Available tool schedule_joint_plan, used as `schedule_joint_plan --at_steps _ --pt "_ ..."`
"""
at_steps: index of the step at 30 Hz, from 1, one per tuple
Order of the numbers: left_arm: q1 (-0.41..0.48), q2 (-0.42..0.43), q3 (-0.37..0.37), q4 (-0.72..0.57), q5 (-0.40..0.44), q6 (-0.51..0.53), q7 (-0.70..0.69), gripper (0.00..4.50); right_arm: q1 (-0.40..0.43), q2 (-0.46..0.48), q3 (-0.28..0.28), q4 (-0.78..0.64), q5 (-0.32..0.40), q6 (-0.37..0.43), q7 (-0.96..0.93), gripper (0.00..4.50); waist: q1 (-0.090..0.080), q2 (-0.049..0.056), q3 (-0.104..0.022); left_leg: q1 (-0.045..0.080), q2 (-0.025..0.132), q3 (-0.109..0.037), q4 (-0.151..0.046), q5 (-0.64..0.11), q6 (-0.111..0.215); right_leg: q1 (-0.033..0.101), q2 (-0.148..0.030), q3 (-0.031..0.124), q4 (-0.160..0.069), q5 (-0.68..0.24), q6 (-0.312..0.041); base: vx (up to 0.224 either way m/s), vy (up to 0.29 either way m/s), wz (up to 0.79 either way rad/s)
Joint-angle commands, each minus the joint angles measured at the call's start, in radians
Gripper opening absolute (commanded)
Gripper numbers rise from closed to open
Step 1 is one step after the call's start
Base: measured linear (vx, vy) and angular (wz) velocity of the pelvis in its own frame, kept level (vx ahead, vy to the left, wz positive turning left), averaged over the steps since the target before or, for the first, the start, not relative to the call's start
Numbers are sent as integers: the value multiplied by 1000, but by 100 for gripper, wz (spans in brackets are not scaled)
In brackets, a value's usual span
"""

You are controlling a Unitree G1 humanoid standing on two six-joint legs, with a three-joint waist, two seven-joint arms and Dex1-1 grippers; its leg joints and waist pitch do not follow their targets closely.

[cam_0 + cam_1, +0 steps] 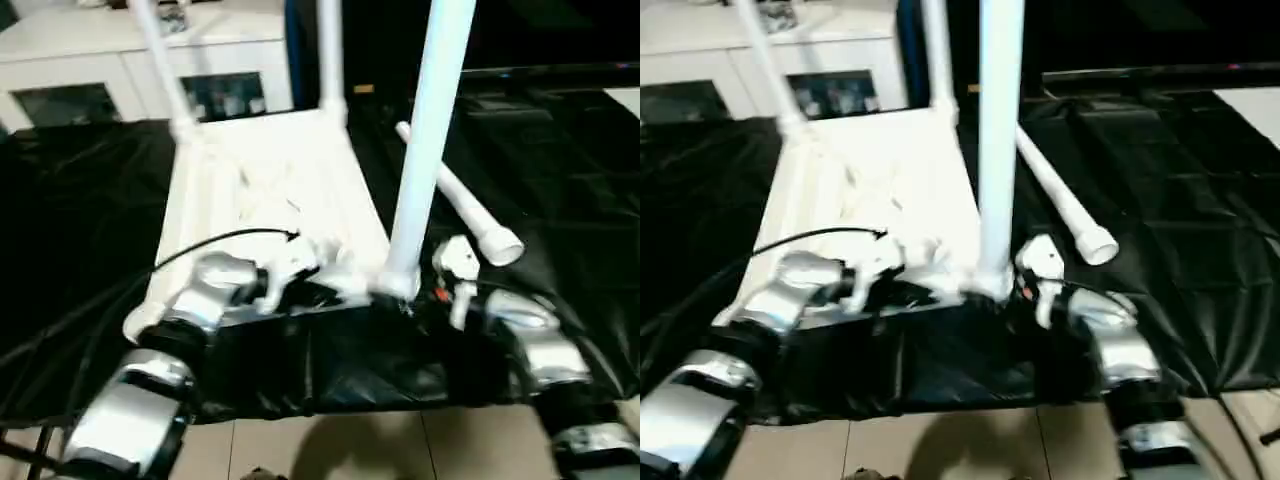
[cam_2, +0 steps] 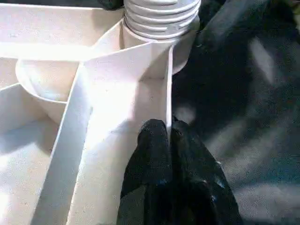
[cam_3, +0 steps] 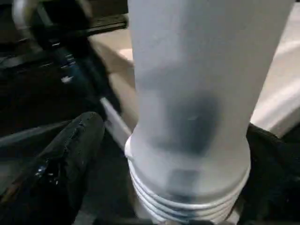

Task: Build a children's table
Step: Rotate leg to tighten

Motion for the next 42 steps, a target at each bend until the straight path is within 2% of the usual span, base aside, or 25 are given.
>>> schedule_joint_plan --at_steps 1,2,4,5,9,15,17,19,20,21,22,24,26,29,30,31,32,33,34,36,39,40,41,42 --pt "-19 -1 7 -4 -42 -28 -28 0 0 -1 31 -38 16 16 78 406 2 -15 -64 19 52 -21 -64 -214 122 52 -64 45 -64 -187 -234 0 0 0" --pt "-20 3 4 0 -40 -33 -38 0 -2 -6 34 -41 17 19 91 395 4 -24 -64 18 52 -20 -64 -208 120 52 -64 45 -64 -181 -235 0 0 0" --pt "-21 8 1 3 -39 -40 -51 0 -3 -12 40 -44 19 23 111 384 8 -21 -64 17 51 -20 -62 -197 122 52 -66 45 -61 -176 -236 0 0 0" --pt "-23 11 0 5 -40 -41 -59 0 -5 -17 48 -45 20 26 127 375 11 -25 -65 17 50 -19 -61 -194 123 53 -67 45 -63 -183 -233 0 0 0" --pt "-31 15 0 15 -33 -53 -86 0 -12 -29 67 -48 16 35 169 338 21 -24 -64 19 51 -19 -60 -183 125 50 -67 45 -63 -199 -225 0 0 0" --pt "-36 14 5 21 -33 -55 -92 0 -14 -22 67 -48 13 43 172 294 24 -25 -65 18 52 -19 -61 -175 119 51 -68 46 -61 -194 -224 0 0 0" --pt "-37 11 8 24 -29 -49 -76 0 -9 -13 63 -47 12 52 145 285 25 -26 -66 18 51 -19 -59 -171 121 51 -67 45 -61 -192 -223 0 0 0" --pt "-44 1 8 33 -5 -20 0 0 -5 17 46 -30 -7 73 33 284 24 -25 -65 18 51 -20 -60 -168 120 51 -67 45 -61 -194 -222 0 0 0" --pt "-50 -18 18 37 5 22 79 0 -1 57 26 -7 -34 53 -96 282 20 -24 -61 19 51 -20 -64 -189 100 48 -67 45 -65 -232 -214 0 0 0" --pt "-52 -25 21 38 7 38 103 0 -1 71 18 1 -43 50 -140 280 17 -24 -60 20 51 -19 -65 -199 87 46 -67 46 -66 -250 -211 0 0 0" --pt "-53 -29 23 37 8 46 115 0 -1 78 14 5 -47 48 -163 279 12 -25 -56 22 49 -23 -69 -228 64 46 -70 46 -73 -312 -198 0 0 0" --pt "-55 -55 29 30 14 95 185 0 -1 121 -4 25 -60 47 -275 278 6 -26 -55 22 45 -24 -70 -249 51 49 -70 45 -79 -366 -178 0 0 0" --pt "-56 -101 41 19 25 169 308 0 -5 189 -26 59 -86 65 -453 278 -9 -23 -54 23 48 -25 -73 -254 38 44 -67 49 -78 -338 -189 0 0 0" --pt "-50 -141 40 11 32 189 376 0 -16 241 -37 88 -104 58 -568 278 -21 -26 -53 25 42 -26 -73 -280 32 45 -67 46 -85 -363 -185 0 0 0" --pt "-42 -182 40 6 27 201 433 0 -26 290 -36 109 -130 51 -662 278 -24 -15 -52 25 40 -26 -73 -287 36 45 -68 46 -86 -373 -180 0 0 0" --pt "-36 -199 30 1 35 192 452 0 -33 317 -31 117 -136 40 -681 278 -31 -16 -52 24 41 -27 -74 -298 30 42 -66 46 -89 -375 -177 0 0 0" --pt "-35 -202 27 -2 37 188 453 0 -33 320 -26 115 -140 35 -681 278 -34 -21 -53 25 39 -27 -74 -301 35 44 -64 45 -90 -375 -172 0 0 0" --pt "-26 -214 20 -14 37 178 447 0 -29 327 -8 105 -160 17 -684 278 -34 -20 -54 24 39 -27 -74 -301 41 45 -65 45 -90 -372 -170 0 0 0" --pt "-21 -219 19 -21 33 174 437 0 -28 328 -1 101 -168 5 -687 278 -34 -12 -55 22 40 -27 -73 -295 49 46 -66 46 -88 -357 -170 0 0 0" --pt "-18 -221 16 -29 32 165 428 0 -26 327 -1 100 -170 -3 -685 334 -35 -13 -57 20 39 -27 -73 -284 60 49 -64 46 -86 -324 -176 0 0 0" --pt "-8 -196 8 -56 30 148 387 0 -22 291 -26 96 -153 -41 -655 354 -35 -13 -60 19 40 -26 -71 -272 76 50 -64 45 -83 -288 -185 0 0 0" --pt "-7 -194 9 -58 29 148 384 0 -22 288 -27 96 -153 -44 -651 369 -36 -9 -60 18 41 -26 -71 -270 79 50 -64 45 -83 -284 -186 0 0 0" --pt "-2 -174 9 -69 18 124 338 0 -16 259 -35 86 -125 -52 -573 384 -36 -10 -61 18 40 -25 -70 -265 81 51 -64 45 -83 -277 -187 0 0 0" --pt "-2 -174 9 -69 18 124 338 0 -16 258 -35 86 -125 -52 -573 392 -34 -13 -62 15 40 -25 -68 -255 93 55 -65 44 -80 -262 -192 0 0 0"
